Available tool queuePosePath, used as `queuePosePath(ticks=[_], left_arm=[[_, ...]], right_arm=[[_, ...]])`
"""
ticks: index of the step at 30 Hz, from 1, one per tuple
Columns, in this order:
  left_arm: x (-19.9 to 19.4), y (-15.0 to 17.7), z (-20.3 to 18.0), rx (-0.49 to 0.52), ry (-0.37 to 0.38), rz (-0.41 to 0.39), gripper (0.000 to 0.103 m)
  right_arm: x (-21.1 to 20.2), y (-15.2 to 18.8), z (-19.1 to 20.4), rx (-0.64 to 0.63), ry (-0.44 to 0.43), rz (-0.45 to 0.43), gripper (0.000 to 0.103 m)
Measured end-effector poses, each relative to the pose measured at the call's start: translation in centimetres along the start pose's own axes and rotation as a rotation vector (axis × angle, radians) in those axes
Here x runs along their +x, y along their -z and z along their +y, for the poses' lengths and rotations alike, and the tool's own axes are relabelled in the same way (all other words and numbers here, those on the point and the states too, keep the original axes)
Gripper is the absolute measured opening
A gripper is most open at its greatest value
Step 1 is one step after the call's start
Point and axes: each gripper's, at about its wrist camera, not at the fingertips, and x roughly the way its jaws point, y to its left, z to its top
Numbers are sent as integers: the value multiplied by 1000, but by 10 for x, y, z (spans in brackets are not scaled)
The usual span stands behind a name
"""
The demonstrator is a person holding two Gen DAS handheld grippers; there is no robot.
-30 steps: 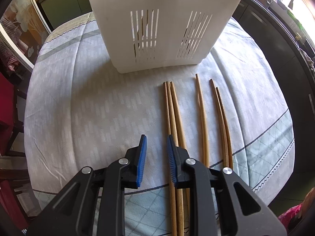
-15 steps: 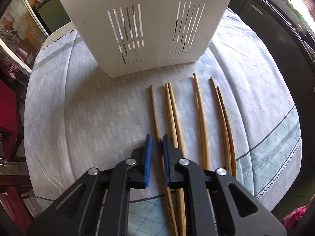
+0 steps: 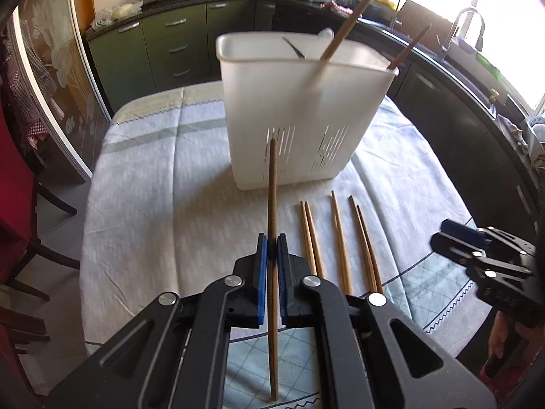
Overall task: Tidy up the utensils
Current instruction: 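Grasp another wooden chopstick with the right tool while the left tool holds its chopstick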
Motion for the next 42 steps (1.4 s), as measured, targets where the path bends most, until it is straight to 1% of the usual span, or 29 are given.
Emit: queuePosePath(ticks=[2, 3, 6, 8, 11, 16, 21, 25, 29, 31, 34, 37, 42], left_arm=[[-20, 4, 5, -2, -3, -68, 6], [-34, 12, 11, -1, -3, -101, 6], [-55, 19, 17, 10, -12, -175, 6], [-61, 24, 17, 15, -10, -198, 6], [-70, 30, 16, 22, -8, -216, 6], [-71, 35, 20, 24, 1, -226, 6], [-74, 39, 21, 28, 8, -230, 6], [-74, 40, 22, 27, 8, -230, 6], [-75, 40, 22, 28, 8, -232, 6], [-75, 40, 22, 27, 9, -232, 6], [-75, 40, 21, 28, 8, -232, 6], [-76, 40, 21, 30, 5, -232, 6], [-77, 40, 21, 33, 8, -231, 6]], right_arm=[[21, -2, 1, -9, 26, 52, 37], [31, -2, 1, -9, 35, 71, 37], [52, -3, 0, -8, 58, 123, 37], [63, -3, 0, -5, 69, 148, 37], [70, -2, 2, -8, 78, 163, 37], [70, -5, 14, -34, 99, 160, 37], [71, -3, 19, -52, 139, 177, 37], [73, 0, 22, -61, 145, 185, 37], [78, -2, 29, -86, 178, 181, 37], [78, -3, 32, -106, 207, 178, 36], [82, -3, 33, -140, 285, 178, 36], [82, -1, 33, -142, 275, 180, 36], [85, 2, 47, -177, 259, 182, 33]])
